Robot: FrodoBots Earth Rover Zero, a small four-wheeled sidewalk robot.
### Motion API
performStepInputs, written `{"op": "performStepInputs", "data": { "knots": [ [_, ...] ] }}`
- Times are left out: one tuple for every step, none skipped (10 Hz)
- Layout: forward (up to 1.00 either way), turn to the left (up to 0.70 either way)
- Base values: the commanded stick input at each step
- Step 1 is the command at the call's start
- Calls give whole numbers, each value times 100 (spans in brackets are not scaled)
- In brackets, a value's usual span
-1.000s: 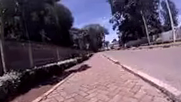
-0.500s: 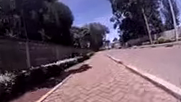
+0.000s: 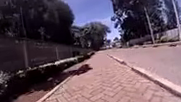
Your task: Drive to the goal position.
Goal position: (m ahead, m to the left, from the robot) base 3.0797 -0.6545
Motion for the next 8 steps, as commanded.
{"op": "performStepInputs", "data": {
  "knots": [
    [70, 0],
    [70, 0],
    [70, 0],
    [70, 0],
    [70, 0],
    [70, -5],
    [70, -10],
    [70, -15]
  ]
}}
